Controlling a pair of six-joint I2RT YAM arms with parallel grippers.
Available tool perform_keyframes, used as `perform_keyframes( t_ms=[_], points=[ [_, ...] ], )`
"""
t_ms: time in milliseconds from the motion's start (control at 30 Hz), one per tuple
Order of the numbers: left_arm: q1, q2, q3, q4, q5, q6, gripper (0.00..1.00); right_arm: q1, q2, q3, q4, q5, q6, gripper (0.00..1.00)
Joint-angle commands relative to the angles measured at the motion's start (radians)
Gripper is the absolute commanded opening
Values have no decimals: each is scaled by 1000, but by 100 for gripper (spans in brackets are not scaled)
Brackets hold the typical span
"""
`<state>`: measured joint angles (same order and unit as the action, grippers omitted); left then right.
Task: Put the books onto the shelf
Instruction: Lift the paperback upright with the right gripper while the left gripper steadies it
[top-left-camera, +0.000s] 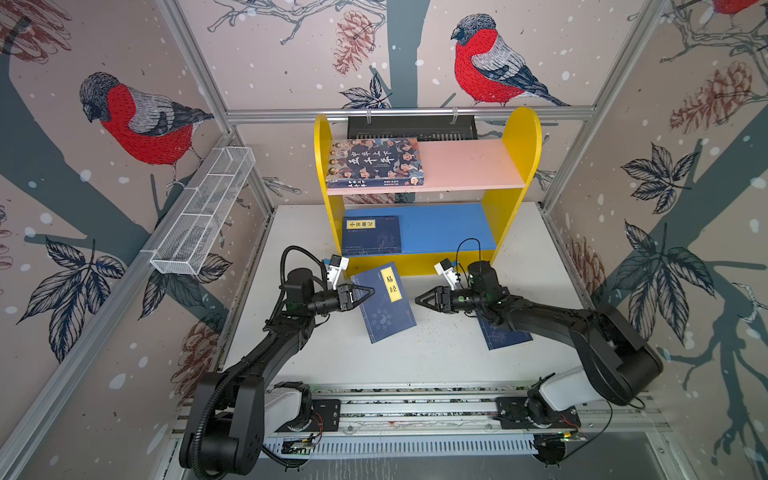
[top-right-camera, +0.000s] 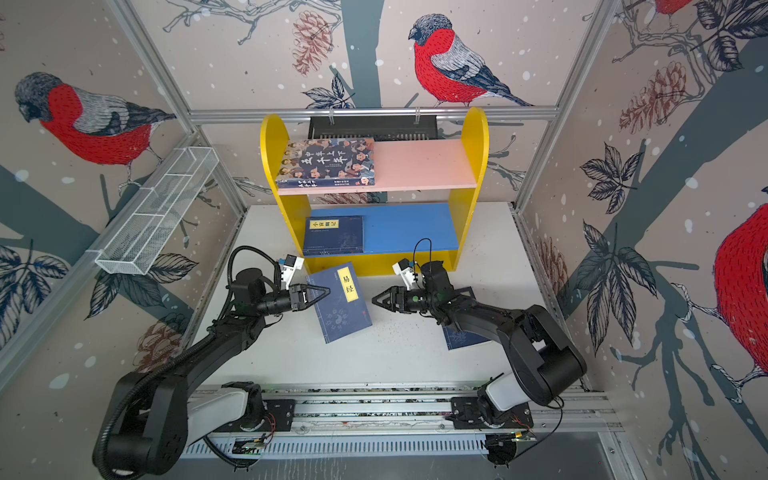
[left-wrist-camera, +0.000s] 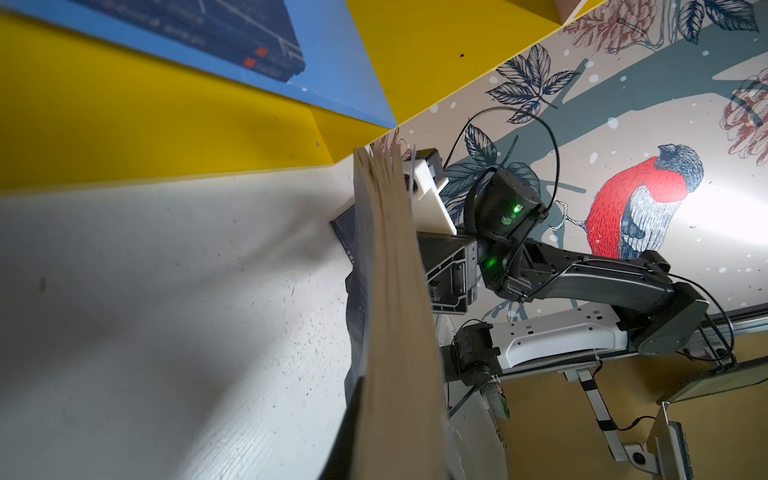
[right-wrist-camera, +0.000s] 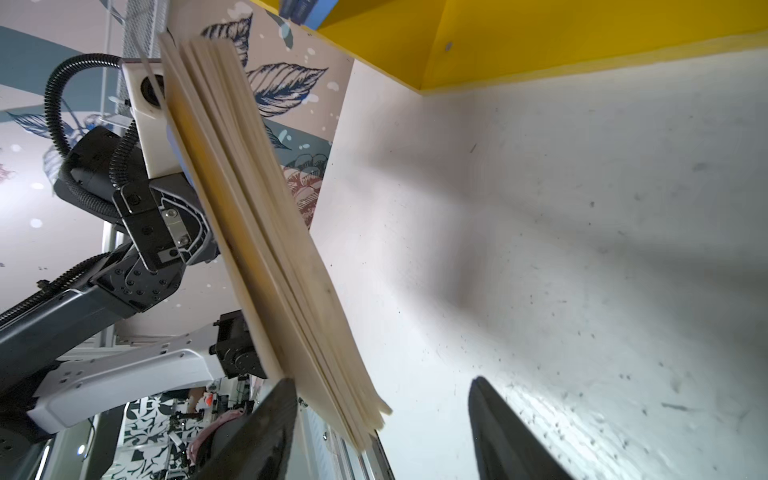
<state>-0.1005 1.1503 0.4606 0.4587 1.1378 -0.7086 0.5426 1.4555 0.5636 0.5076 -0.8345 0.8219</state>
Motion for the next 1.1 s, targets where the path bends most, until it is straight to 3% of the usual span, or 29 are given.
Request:
perform_keyframes(
  t_ms=[0,233,300,400,500,600,900,1067],
  points=[
    [10,1,53,6,33,1,0,7,-42,-54,250,-7,132,68],
    [28,28,171,-7,37,16,0,61,-171,-158,450,72,239,75],
    [30,43,207,-31,10,26,0,88,-198,-188,494,121,265,84],
    [31,47,178,113,-46,-107,0,150,-222,-179,491,184,255,87],
    [31,57,102,340,-104,-345,0,189,-175,-158,519,225,270,86],
    [33,53,53,516,-148,-475,0,214,-106,-142,596,253,304,84],
    [35,28,25,561,-157,-540,0,267,104,-95,890,275,427,81],
    [36,28,2,573,-169,-558,0,271,138,-56,918,290,437,81]
  ],
)
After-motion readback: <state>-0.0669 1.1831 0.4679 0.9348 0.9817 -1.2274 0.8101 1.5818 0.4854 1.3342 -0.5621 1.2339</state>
